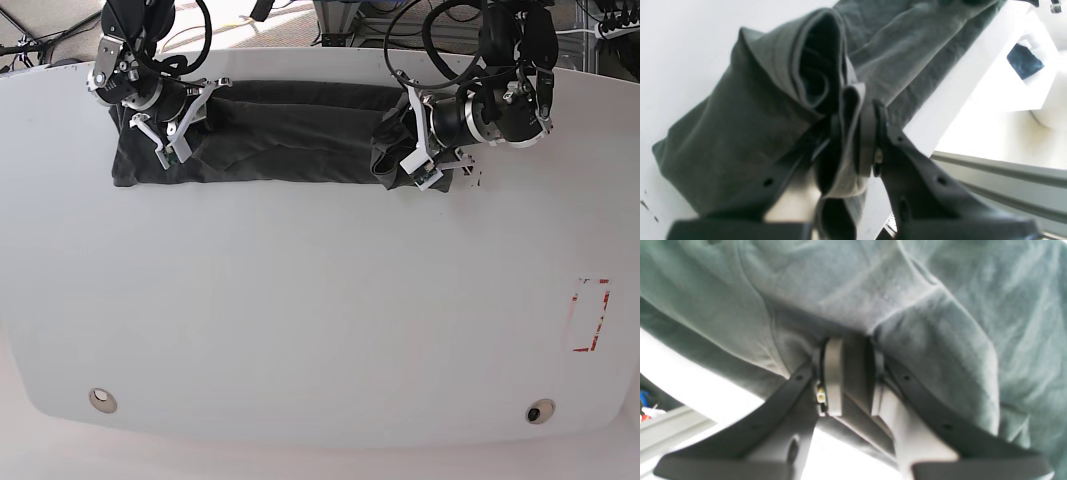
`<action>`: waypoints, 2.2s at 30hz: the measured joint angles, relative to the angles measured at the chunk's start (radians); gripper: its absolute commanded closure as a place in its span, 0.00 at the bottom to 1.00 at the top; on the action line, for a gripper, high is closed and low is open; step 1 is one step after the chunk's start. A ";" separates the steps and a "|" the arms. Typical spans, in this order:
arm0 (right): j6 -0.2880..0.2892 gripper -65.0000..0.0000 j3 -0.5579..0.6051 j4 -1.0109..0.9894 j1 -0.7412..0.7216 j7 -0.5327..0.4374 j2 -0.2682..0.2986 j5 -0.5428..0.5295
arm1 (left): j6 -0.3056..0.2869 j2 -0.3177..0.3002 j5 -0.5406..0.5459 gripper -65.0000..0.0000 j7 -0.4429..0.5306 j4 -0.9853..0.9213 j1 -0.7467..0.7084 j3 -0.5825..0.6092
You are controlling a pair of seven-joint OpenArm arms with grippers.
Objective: Fold the T-shirt properly
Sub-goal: 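Grasp the strip end with the left gripper and fold it toward the right gripper, then release the left gripper and grasp the strip's other end with the right gripper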
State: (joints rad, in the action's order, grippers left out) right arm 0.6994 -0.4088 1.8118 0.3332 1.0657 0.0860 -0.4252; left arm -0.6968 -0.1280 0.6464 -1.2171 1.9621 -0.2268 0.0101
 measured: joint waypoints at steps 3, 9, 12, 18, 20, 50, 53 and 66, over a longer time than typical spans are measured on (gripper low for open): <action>0.000 0.83 0.001 0.000 -0.005 0.004 -0.006 0.003 | 0.000 0.003 -0.018 0.95 0.011 -0.001 0.011 0.016; 0.000 0.83 0.003 0.000 -0.005 0.003 -0.006 0.002 | 0.000 0.002 -0.032 0.88 0.003 -0.002 0.011 0.031; 0.000 0.83 0.003 0.000 -0.008 0.004 -0.008 0.003 | 0.000 0.002 -0.033 0.76 0.005 -0.002 0.010 0.051; 0.000 0.83 0.003 0.000 -0.008 0.004 -0.008 0.003 | 0.000 0.015 -0.035 0.58 0.002 -0.002 0.031 0.112; 0.000 0.83 0.003 0.000 -0.008 0.004 -0.008 0.003 | 0.000 0.042 -0.032 0.53 0.001 -0.001 0.044 0.135; -0.003 0.03 -0.346 0.096 -0.109 0.245 -0.001 -0.436 | 0.000 -0.111 -0.201 0.53 0.174 -0.210 -0.003 0.011; -0.002 0.02 -0.443 0.034 -0.128 0.279 0.027 -0.443 | 0.000 -0.111 -0.207 0.53 0.210 -0.217 -0.001 0.011; -0.007 0.02 -0.581 -0.439 -0.163 0.263 0.243 -0.448 | -0.003 -0.112 -0.193 0.53 0.266 -0.270 0.008 0.009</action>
State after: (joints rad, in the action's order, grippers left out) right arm 0.6926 -0.9894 1.3727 0.1703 1.3289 0.3286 -0.8734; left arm -0.7002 -0.2398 0.4538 -0.9512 1.6924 -0.2192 0.0193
